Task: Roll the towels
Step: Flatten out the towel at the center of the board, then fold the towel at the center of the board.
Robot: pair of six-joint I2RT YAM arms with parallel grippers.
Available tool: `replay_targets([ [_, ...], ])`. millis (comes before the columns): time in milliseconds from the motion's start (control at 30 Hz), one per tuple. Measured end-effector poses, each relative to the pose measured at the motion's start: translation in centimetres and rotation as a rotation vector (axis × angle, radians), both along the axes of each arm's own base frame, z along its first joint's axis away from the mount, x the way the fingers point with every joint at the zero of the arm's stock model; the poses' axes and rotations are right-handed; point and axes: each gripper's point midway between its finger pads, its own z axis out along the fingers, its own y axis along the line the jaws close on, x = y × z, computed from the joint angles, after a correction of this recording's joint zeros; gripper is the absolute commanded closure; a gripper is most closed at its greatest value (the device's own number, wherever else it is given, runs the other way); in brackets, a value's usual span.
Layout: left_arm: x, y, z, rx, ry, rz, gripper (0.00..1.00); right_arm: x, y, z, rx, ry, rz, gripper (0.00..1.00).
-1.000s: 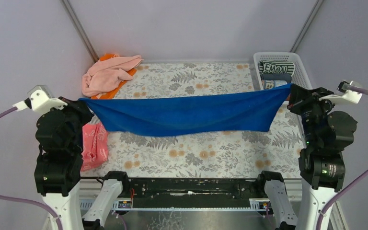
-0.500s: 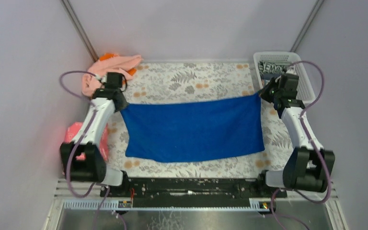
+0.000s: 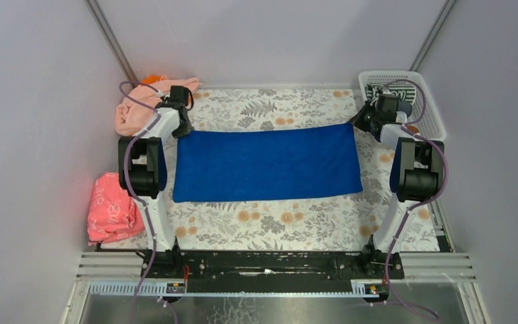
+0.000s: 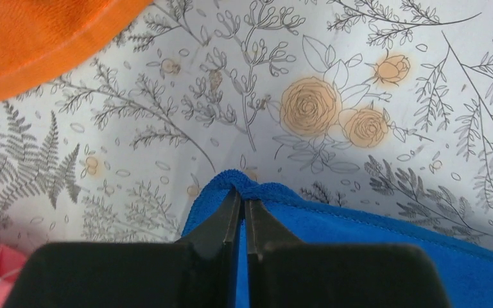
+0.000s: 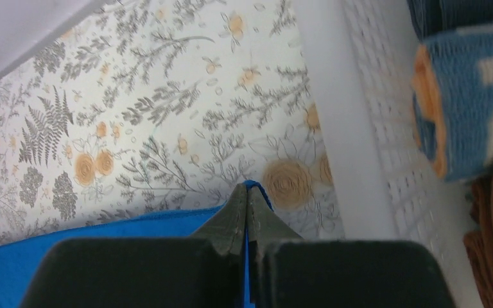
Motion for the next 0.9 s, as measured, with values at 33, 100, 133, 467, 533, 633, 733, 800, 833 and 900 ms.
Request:
replay_targets([
  [33, 0.4, 0.1, -0.2, 0.004, -0.002, -0.008, 1.00, 0.5, 0.0, 0.3, -0.006, -0.013, 0.005, 1.00],
  [100, 0.7, 0.1, -0.8, 0.012, 0.004, -0.023, 1.00, 1.2, 0.0, 1.0, -0.016, -0.034, 0.017, 1.00],
  [133, 0.6, 0.2, -1.1, 0.015, 0.011, -0.028, 1.00, 1.3, 0.0, 1.3, -0.021, -0.042, 0.025, 1.00],
  [467, -2.5, 1.1, 1.8, 0.033, -0.021, -0.015, 1.00, -2.4, 0.3, 2.4, -0.026, 0.001, 0.036, 1.00],
  [533, -3.3, 1.0, 2.8, 0.032, -0.040, -0.010, 1.00, -4.0, 0.4, 3.1, -0.030, 0.013, 0.026, 1.00],
  [633, -4.8, 1.0, 3.3, 0.030, -0.047, 0.004, 1.00, -6.0, 0.4, 4.3, -0.031, 0.012, 0.011, 1.00],
  [733, -6.5, 1.0, 2.6, 0.026, -0.024, 0.021, 1.00, -7.8, 0.6, 4.7, -0.026, 0.030, -0.003, 1.00],
  [800, -7.9, 0.9, 1.8, 0.020, 0.002, 0.030, 1.00, -8.8, 0.5, 4.4, -0.022, 0.056, -0.020, 1.00],
  [833, -8.7, 0.9, 1.3, 0.016, 0.018, 0.036, 1.00, -9.4, 0.5, 3.9, -0.017, 0.078, -0.030, 1.00],
  [900, -10.4, 0.8, 0.4, 0.009, 0.053, 0.048, 1.00, -11.0, 0.5, 2.8, -0.008, 0.125, -0.053, 1.00],
])
